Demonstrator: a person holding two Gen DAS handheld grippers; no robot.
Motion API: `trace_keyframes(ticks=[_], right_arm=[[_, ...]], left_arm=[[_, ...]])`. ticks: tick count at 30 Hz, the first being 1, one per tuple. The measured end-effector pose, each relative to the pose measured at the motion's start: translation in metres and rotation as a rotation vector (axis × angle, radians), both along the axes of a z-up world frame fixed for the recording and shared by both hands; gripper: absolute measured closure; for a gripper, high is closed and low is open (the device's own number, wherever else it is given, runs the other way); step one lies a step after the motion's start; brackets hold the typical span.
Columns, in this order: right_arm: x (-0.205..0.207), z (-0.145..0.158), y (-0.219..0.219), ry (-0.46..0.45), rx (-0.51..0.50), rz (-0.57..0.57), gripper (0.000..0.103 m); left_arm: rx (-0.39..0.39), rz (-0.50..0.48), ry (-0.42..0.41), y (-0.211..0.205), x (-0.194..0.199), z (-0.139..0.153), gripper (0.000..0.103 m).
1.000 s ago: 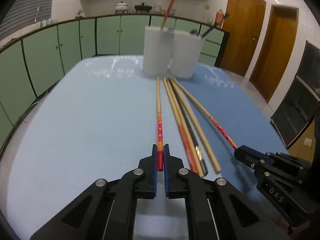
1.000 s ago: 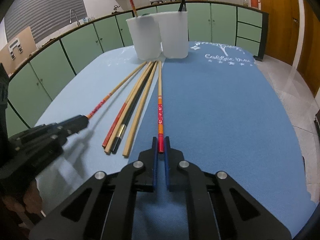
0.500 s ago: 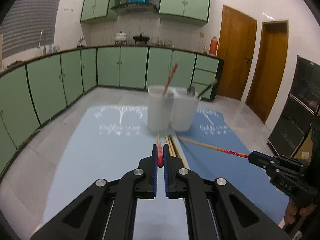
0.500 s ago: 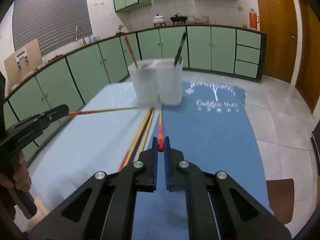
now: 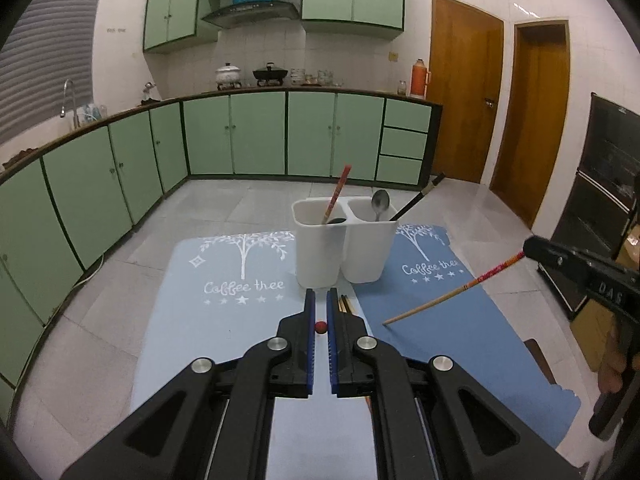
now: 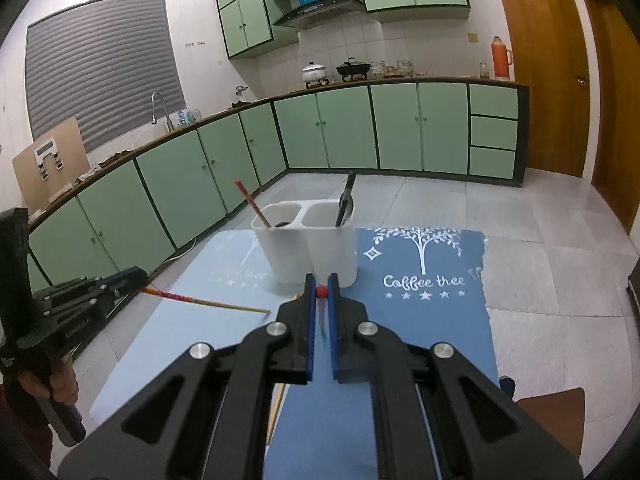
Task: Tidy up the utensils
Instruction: 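Lift both chopsticks and carry them toward the white holder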
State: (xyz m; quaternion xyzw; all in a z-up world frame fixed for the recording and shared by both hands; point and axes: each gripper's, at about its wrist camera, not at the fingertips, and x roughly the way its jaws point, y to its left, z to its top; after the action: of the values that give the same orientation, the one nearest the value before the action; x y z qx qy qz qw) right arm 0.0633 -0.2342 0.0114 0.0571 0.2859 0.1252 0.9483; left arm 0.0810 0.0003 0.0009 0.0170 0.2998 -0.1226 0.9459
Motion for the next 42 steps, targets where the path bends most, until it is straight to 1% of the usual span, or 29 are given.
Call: trace_keyframes(ticks=[4, 7, 14, 19, 22, 26, 35, 39, 42], right_arm=[[0.0, -0.002, 0.004, -0.001, -0.002, 0.006, 0.098], [0.002, 0.003, 0.006, -0.008, -0.009, 0.012, 0.098], [0.013, 0.023, 0.011, -0.032, -0.026, 0.04, 0.098], [0.026, 0.034, 0.014, -0.033, -0.028, 0.062, 0.098], [0.031, 0.044, 0.016, -0.043, -0.029, 0.076, 0.098], [0.034, 0.063, 0.019, -0.072, -0.023, 0.104, 0.098], [0.044, 0.121, 0.017, -0.169, -0.034, 0.122, 0.098], [0.059, 0.138, 0.013, -0.194, -0.052, 0.106, 0.098], [0.073, 0.141, 0.01, -0.188, -0.06, 0.097, 0.098]], left_arm=[[-0.013, 0.004, 0.0, 0.003, 0.001, -0.002, 0.098], [-0.025, 0.006, -0.012, 0.003, 0.0, 0.002, 0.098], [-0.009, 0.003, -0.043, 0.007, 0.006, 0.024, 0.098], [0.003, 0.005, -0.033, 0.012, 0.015, 0.039, 0.098], [0.004, 0.011, -0.042, 0.016, 0.018, 0.049, 0.098], [-0.01, 0.013, -0.073, 0.024, 0.02, 0.068, 0.098], [0.011, -0.001, -0.18, 0.022, 0.031, 0.117, 0.098], [0.013, -0.029, -0.202, 0.013, 0.041, 0.132, 0.098], [0.014, -0.066, -0.185, 0.003, 0.057, 0.137, 0.098]])
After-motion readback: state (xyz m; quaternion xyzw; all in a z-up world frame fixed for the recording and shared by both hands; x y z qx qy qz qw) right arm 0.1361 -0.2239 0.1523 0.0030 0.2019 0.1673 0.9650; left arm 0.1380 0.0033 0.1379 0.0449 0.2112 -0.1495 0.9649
